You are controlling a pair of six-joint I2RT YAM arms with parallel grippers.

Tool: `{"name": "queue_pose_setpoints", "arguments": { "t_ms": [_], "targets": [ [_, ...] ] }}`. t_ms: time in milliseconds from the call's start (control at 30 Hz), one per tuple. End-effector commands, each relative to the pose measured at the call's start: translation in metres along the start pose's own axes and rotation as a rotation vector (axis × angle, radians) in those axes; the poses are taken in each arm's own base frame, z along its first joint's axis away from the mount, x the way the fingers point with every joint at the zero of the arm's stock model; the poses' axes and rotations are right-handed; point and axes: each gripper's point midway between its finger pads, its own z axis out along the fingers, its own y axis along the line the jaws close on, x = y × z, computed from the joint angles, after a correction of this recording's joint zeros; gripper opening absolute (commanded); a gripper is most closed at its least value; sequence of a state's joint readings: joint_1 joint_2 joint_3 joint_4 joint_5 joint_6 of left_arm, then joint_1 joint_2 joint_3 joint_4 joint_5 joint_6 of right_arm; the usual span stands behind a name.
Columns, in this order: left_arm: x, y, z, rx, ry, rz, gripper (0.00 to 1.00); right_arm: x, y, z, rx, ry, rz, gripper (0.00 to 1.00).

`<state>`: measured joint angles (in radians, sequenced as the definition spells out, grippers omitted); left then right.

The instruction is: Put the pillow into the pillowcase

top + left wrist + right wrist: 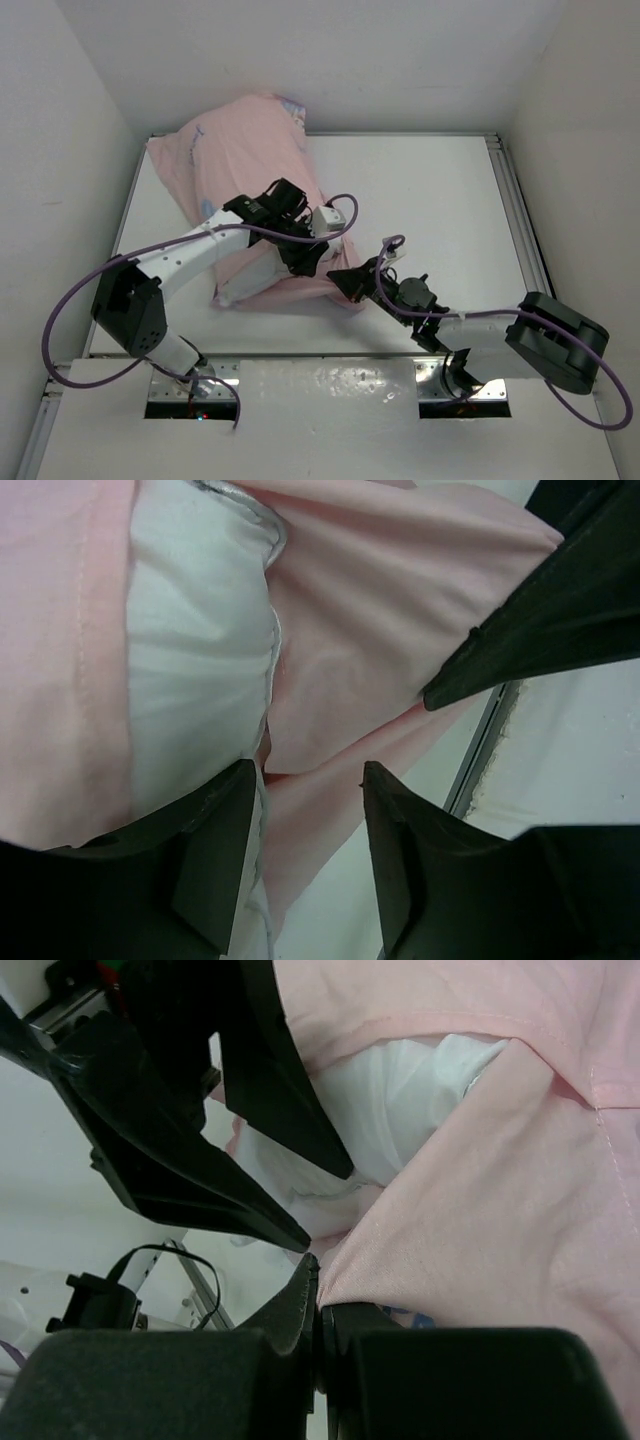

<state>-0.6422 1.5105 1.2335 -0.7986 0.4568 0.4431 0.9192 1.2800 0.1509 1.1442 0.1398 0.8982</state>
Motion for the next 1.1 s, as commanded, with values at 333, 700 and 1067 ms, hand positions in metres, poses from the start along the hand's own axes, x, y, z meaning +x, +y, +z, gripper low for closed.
{"name": "queue_pose_setpoints", "arguments": {
  "t_ms": [333, 700, 1067],
  "targets": [
    [-0.015, 0.012, 0.04, -0.062, -0.038, 0.057, 0.64, 0.0, -0.004, -0.011, 0.053, -0.051, 0.002, 0.0],
    [-0.012, -0.016, 0.069, 0.119, -0.026, 0.083, 0.28, 0.0, -0.018, -0.023, 0.134, -0.037, -0.049, 0.0],
    [-0.044, -0.027, 0.004, 0.001, -0.064, 0.172, 0.0, -0.023, -0.058, -0.072, 0.519, 0.08, -0.175, 0.91]
  ]
}}
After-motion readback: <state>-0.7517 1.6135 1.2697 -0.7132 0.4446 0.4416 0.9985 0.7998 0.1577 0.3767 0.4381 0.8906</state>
